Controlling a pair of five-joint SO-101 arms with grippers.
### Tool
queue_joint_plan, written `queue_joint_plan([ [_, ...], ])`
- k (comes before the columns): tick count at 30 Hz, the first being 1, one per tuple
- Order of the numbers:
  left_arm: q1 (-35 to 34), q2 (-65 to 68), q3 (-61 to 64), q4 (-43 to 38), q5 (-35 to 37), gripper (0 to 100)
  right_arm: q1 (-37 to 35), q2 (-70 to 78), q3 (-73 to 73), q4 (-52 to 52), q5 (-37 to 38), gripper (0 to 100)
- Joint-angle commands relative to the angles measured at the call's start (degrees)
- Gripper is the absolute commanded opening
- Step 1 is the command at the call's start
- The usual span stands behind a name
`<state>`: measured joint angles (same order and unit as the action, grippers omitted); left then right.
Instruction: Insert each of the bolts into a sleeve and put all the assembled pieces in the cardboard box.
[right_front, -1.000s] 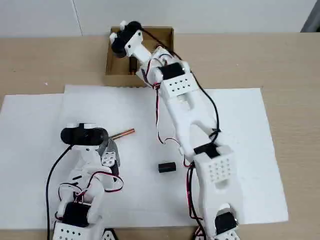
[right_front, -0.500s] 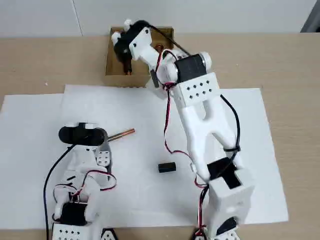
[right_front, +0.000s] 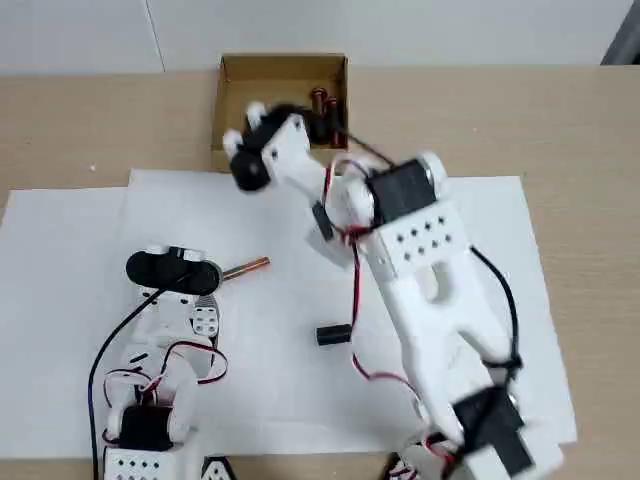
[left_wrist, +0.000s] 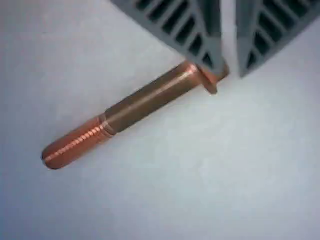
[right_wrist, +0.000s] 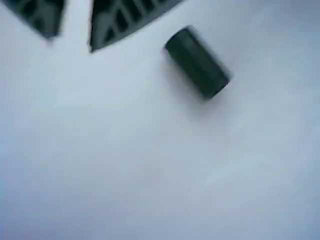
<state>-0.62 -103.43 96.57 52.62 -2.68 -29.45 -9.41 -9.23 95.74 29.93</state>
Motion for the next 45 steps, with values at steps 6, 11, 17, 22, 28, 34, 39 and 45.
queue_joint_plan([
  [6,-0.4,-0.5,-0.7,0.3,-0.4,1,-1.9,-12.9,24.7,-1.6,9.0,16.1],
  [11,-0.4,-0.5,-0.7,0.3,-0.4,1,-1.9,-15.2,34.4,-5.6,15.5,16.1],
  [17,-5.2,-0.6,-1.4,-0.1,0.4,1,-2.8,-15.1,39.6,-11.6,18.5,16.1],
  [22,-6.6,-0.6,-1.6,-0.1,1.5,1,-5.6,-15.1,43.4,-16.0,19.7,16.1],
  [28,-6.6,-0.6,-1.6,-0.1,1.5,1,-6.6,-14.8,48.3,-23.0,20.0,16.2],
  [34,-6.6,-0.6,-1.6,-0.1,1.5,1,-6.8,-9.0,48.6,-26.1,21.3,16.2],
  [39,-6.4,-0.6,-1.5,-0.1,1.5,1,-6.8,-5.6,48.6,-29.6,21.3,15.9],
  [45,-6.3,-0.6,-1.5,-0.1,1.5,1,-6.8,-1.8,48.6,-32.0,21.0,9.6],
])
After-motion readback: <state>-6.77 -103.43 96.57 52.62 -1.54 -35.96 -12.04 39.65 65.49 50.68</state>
